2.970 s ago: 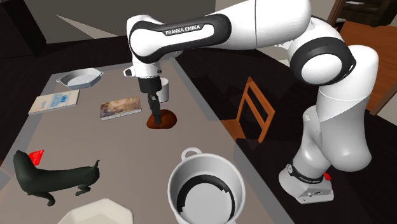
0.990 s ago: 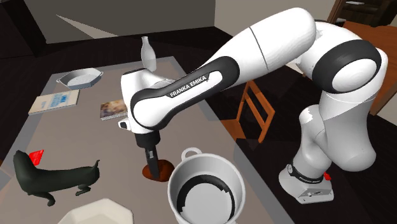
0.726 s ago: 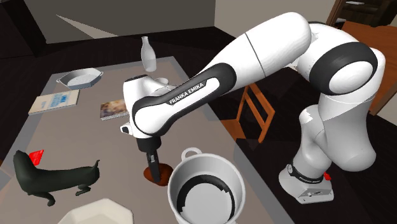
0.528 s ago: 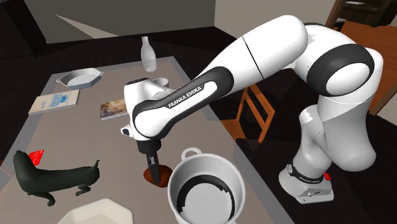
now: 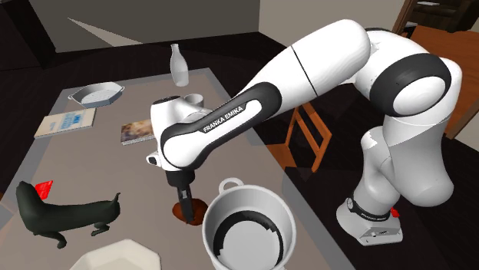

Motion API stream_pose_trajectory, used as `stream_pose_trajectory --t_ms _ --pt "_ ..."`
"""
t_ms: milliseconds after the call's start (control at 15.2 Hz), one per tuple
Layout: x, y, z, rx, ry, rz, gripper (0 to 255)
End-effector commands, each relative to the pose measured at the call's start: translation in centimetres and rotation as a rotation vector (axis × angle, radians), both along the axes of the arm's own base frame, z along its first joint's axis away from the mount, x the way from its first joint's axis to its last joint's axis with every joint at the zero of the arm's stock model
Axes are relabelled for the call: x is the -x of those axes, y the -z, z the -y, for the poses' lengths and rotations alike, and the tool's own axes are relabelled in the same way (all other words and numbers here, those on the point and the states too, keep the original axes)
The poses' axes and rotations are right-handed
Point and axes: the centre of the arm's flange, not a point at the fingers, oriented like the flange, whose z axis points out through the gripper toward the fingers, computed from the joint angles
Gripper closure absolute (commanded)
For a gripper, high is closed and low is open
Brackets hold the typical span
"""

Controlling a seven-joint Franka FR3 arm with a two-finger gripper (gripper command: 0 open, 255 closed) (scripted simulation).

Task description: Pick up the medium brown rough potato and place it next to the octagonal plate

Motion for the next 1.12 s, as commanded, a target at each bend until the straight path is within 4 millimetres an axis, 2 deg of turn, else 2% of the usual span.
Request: stream_pose_trajectory --t_ms 0,264,528,1056 --pt "0.1 0.5 0.0 0.002 -0.001 -0.008 0" --pt "0.1 0.3 0.2 0.002 0.000 -0.008 0" --pt "-0.4 -4.5 1.7 0.002 0.000 -0.008 0" --pt "-0.4 -4.5 1.7 0.002 0.000 -0.008 0"
